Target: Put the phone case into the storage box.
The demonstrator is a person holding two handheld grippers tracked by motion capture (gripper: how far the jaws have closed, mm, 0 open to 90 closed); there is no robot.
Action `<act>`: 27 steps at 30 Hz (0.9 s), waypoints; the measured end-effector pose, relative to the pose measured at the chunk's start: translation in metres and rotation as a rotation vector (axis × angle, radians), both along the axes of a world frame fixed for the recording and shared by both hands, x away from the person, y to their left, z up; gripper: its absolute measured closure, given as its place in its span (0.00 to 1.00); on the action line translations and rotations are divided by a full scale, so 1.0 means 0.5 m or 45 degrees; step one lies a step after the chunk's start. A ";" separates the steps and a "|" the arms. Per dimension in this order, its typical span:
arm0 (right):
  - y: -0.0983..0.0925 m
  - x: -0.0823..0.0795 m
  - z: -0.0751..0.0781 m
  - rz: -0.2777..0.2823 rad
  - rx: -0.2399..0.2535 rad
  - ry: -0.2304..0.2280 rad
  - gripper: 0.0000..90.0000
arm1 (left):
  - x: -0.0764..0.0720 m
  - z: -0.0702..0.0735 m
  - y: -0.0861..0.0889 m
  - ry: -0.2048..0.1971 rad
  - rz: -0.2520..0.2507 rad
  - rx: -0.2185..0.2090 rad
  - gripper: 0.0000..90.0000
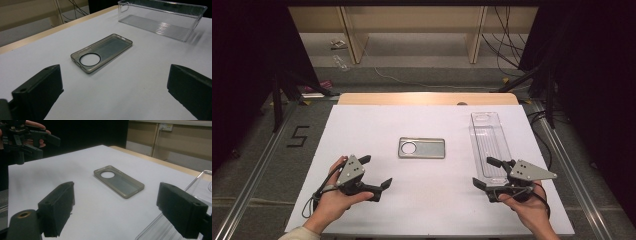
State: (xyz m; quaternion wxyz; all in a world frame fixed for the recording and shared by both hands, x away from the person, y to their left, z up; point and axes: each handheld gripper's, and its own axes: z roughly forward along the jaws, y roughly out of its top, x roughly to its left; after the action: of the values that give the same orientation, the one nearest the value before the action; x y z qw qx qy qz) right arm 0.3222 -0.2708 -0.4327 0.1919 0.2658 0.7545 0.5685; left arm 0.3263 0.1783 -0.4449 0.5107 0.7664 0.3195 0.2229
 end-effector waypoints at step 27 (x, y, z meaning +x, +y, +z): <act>0.195 0.108 0.032 -0.229 -0.138 0.055 0.60 | 0.004 0.003 0.008 -0.006 0.013 -0.023 0.00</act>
State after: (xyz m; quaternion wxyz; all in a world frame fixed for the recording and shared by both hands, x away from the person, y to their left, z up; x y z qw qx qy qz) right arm 0.3760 -0.1730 -0.4169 0.2401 0.3340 0.7612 0.5014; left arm 0.3285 0.1822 -0.4433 0.5174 0.7596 0.3240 0.2244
